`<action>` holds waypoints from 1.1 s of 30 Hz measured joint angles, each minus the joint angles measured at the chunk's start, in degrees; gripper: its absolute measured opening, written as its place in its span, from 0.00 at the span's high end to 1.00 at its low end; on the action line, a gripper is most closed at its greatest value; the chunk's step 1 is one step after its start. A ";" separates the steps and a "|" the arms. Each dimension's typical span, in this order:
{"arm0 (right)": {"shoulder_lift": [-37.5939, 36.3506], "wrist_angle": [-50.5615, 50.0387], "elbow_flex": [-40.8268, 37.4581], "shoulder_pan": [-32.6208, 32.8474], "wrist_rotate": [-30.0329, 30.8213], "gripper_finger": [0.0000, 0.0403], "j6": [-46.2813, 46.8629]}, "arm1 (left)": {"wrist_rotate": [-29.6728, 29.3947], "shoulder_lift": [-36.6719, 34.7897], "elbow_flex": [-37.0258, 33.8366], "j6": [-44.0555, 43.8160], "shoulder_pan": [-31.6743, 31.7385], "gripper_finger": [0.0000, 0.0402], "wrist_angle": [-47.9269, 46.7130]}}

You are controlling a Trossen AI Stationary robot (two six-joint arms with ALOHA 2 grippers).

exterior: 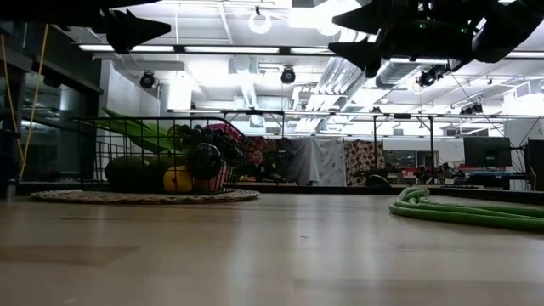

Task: Build produce basket
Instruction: Put the green apple into the wire basket

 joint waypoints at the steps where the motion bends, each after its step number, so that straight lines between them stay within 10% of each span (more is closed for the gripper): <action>1: 0.00 -0.18 0.00 0.00 -0.01 0.23 0.00 | 0.00 0.00 0.00 0.00 0.00 0.00 0.00; 15: 0.02 -7.63 1.67 2.46 -4.83 0.23 8.37 | 0.00 0.00 0.00 -0.02 0.00 0.00 0.00; 26: 2.95 -90.35 25.50 24.11 0.68 0.23 35.18 | 0.00 0.01 0.00 -0.13 0.00 0.00 -0.04; 33: 7.92 -113.65 37.01 42.67 -2.58 0.23 68.68 | -0.62 0.00 0.00 -0.21 0.00 0.00 -0.02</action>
